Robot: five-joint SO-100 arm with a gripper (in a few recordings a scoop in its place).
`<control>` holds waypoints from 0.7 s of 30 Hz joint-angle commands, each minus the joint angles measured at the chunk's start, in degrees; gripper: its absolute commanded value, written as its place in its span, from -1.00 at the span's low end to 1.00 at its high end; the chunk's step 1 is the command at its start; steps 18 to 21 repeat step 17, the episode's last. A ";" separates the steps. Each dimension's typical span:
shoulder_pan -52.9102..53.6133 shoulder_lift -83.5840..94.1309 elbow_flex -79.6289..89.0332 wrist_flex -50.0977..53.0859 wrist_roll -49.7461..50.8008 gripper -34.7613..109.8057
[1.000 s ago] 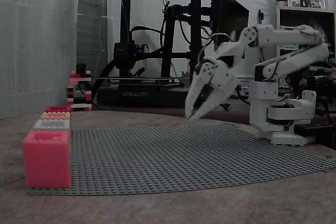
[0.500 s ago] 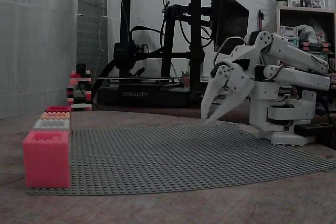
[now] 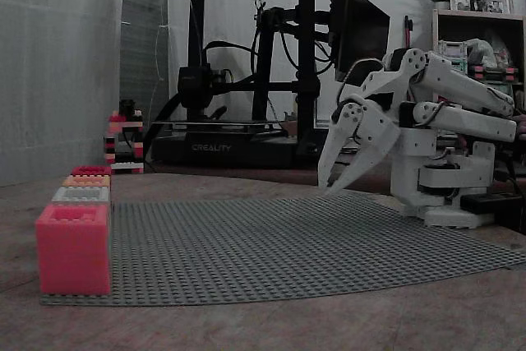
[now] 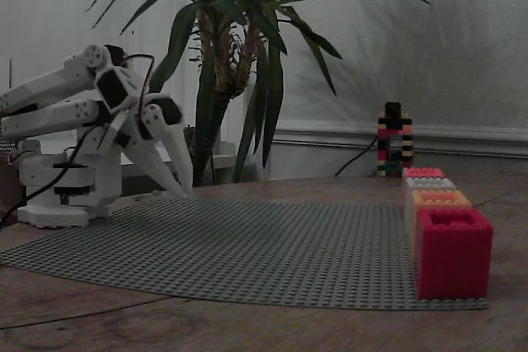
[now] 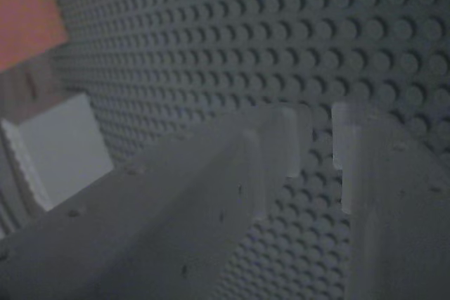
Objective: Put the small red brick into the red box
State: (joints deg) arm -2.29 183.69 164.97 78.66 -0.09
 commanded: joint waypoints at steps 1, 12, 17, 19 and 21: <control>-1.23 0.79 -1.05 1.85 1.41 -0.52; -1.23 0.79 -1.05 1.85 -0.26 -0.52; -1.23 0.79 -1.05 1.85 -0.18 -0.52; -1.23 0.79 -1.05 1.85 -0.18 -0.52; -1.23 0.79 -1.05 1.85 -0.18 -0.52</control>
